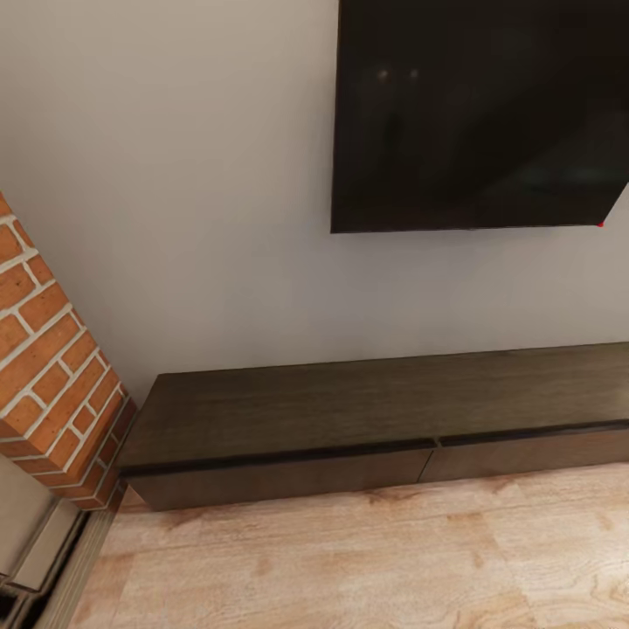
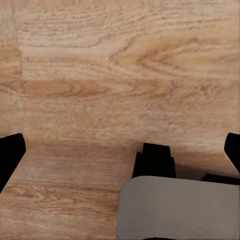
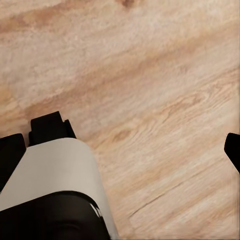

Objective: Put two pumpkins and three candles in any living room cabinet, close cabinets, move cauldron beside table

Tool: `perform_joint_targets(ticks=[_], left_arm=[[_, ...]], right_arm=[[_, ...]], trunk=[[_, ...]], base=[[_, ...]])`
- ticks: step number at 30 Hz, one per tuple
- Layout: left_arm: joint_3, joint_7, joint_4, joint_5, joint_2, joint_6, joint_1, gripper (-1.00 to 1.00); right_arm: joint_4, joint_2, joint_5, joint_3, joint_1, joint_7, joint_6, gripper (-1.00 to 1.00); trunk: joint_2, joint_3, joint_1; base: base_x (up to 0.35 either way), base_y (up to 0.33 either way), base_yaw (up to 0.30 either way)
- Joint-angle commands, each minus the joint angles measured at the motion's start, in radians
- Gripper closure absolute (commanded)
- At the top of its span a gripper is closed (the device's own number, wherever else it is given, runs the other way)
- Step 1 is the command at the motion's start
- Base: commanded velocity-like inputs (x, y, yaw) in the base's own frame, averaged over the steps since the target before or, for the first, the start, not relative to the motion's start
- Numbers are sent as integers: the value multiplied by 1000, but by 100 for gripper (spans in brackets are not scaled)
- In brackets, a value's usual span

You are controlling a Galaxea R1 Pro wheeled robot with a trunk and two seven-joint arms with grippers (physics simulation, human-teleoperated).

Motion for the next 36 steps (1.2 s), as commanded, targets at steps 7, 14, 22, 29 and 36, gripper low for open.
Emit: perform_joint_targets(ticks=[7, 14, 22, 29, 36], left_arm=[[-8, 8, 1, 7, 1, -5, 25, -100], [-7, 8, 66, 8, 3, -12, 34, -100], [-8, 8, 117, 8, 2, -32, 56, -100], [-8, 8, 123, 9, 2, -34, 62, -100], [-8, 8, 124, 9, 2, -34, 63, -100]], right_arm=[[10, 1, -5, 9, 0, -7, 8, -100], [12, 0, -14, 6, -1, -6, 7, -100], [13, 3, -18, 6, 0, -2, -23, -100], [27, 5, -17, 7, 0, -1, -67, -100], [36, 4, -15, 6, 0, -1, -75, -100]], trunk=[[0, -1, 0], [0, -1, 0], [0, -1, 0], [0, -1, 0], [0, -1, 0]], base=[[0, 0, 0], [0, 0, 0], [0, 0, -7], [0, 0, -169], [0, 0, -269]])
